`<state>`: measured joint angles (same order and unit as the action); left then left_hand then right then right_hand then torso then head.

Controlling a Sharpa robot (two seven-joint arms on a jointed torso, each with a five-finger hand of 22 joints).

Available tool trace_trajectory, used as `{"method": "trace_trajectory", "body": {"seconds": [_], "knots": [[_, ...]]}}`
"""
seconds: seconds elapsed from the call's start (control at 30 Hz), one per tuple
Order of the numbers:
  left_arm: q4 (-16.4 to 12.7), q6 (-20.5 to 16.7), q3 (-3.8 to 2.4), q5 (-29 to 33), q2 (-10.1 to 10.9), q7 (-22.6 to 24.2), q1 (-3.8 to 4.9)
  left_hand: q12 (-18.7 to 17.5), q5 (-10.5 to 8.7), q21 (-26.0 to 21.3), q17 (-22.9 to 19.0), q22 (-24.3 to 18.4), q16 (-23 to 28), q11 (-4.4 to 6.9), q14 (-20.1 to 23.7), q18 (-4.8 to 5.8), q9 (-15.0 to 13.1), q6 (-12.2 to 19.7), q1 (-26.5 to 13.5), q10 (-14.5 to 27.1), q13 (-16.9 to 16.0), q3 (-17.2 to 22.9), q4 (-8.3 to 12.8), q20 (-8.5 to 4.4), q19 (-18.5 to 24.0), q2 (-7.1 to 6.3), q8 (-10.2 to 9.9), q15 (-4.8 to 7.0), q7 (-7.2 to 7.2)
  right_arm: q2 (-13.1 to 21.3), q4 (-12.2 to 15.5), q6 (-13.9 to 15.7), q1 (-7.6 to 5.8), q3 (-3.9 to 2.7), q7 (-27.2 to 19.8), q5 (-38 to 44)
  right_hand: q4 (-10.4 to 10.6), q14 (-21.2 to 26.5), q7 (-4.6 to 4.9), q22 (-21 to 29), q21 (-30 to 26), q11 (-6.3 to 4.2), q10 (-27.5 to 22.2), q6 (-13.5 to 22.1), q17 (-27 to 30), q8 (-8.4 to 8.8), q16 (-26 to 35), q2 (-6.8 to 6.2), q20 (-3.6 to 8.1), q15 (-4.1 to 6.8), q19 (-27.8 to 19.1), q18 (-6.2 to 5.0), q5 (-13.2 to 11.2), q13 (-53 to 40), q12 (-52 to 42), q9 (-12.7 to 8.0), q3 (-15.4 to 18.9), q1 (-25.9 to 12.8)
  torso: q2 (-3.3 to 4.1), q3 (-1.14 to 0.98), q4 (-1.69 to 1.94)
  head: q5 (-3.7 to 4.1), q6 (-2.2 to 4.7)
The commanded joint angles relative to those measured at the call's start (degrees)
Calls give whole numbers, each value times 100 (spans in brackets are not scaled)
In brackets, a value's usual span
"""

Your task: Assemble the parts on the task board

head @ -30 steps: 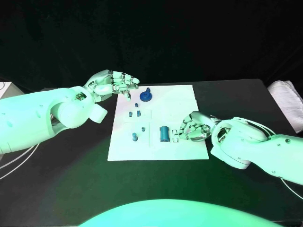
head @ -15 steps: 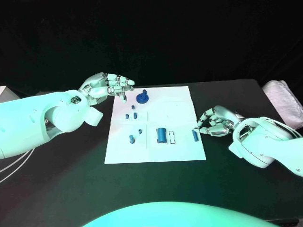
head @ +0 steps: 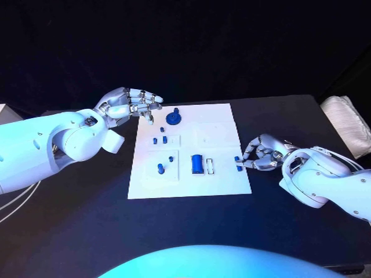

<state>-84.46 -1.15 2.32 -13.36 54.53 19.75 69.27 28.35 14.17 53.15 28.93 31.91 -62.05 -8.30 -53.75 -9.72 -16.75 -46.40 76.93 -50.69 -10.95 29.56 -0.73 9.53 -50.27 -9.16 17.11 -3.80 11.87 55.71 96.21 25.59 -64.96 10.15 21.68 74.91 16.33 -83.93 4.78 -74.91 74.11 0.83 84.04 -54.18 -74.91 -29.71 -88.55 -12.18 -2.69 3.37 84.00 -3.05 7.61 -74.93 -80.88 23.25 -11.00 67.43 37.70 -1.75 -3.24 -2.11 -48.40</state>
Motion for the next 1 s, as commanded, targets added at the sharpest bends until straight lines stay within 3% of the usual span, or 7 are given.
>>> {"method": "trace_trajectory", "body": {"seconds": [0.03,0.2,0.37,0.6,0.83,0.93,1.0], "knots": [[-16,83,-2,42,1,71,-3,26,21,-28,7,-8,28,3,16,-85,6,23,-38,45,7,3,-27,-6,-45,10,36,-39,7,-70,-49,-148,25,1,320,367,33,-540,-13,-406,-35,-47,2,-17,-1247,-37,19,57,28,17,166,-45,-37,-919,23,8,88,-11,0,13,14,3,-19],[-15,90,-2,42,7,60,-3,26,21,-28,7,-8,28,3,16,-85,6,23,-38,45,7,3,-27,-6,-45,10,36,-39,7,-171,-100,-214,53,5,404,457,24,-542,-18,-417,-22,-51,12,-19,-1254,-49,16,94,29,20,172,-42,-45,-928,10,11,119,26,-4,8,11,-8,-40],[-21,98,-2,42,15,48,-3,26,21,-28,7,-8,28,3,16,-85,6,23,-38,45,7,3,-27,-6,-45,10,36,-39,7,-262,-161,-377,80,10,485,571,-80,-545,-35,-428,-23,-70,22,-21,-1263,-87,13,158,45,37,183,-40,100,-936,-2,14,39,440,-5,13,9,-16,-58],[-28,107,-2,42,29,29,-3,26,21,-28,7,-8,28,3,16,-85,6,23,-38,45,7,3,-27,-6,-45,10,36,-39,7,-354,-249,-768,107,20,562,899,-234,-541,-54,-433,-35,-88,25,-45,-1252,-97,23,125,57,53,186,-39,153,-941,-4,-6,-160,835,-7,10,6,-18,-69],[-34,110,-2,42,38,21,-3,30,22,-36,9,-14,26,4,16,-86,7,22,-35,49,8,6,-32,-6,-49,12,42,-38,7,-448,-311,-966,128,33,588,1100,-330,-541,-59,-438,-43,-94,22,-70,-1253,-78,25,84,62,58,189,-38,149,-941,1,-41,-363,1051,-5,6,7,-20,-82],[-35,111,-2,42,42,18,-3,30,22,-36,9,-14,26,4,16,-86,7,22,-35,49,8,6,-32,-6,-49,12,42,-38,7,-477,-321,-938,135,38,592,1136,-374,-542,-60,-446,-44,-97,25,-100,-1256,-59,25,64,67,61,193,-37,368,-947,-4,-73,-572,1140,-6,6,7,-21,-102],[-37,114,-2,42,45,14,-3,30,22,-36,9,-14,26,4,16,-86,7,22,-35,49,8,6,-32,-6,-49,12,42,-38,7,-490,-318,-812,139,40,588,1135,-370,-547,-82,-478,-7,-117,64,-156,-1272,-63,15,63,77,74,210,-29,697,-981,-58,-92,-813,1112,-5,6,4,-21,-103]]}}
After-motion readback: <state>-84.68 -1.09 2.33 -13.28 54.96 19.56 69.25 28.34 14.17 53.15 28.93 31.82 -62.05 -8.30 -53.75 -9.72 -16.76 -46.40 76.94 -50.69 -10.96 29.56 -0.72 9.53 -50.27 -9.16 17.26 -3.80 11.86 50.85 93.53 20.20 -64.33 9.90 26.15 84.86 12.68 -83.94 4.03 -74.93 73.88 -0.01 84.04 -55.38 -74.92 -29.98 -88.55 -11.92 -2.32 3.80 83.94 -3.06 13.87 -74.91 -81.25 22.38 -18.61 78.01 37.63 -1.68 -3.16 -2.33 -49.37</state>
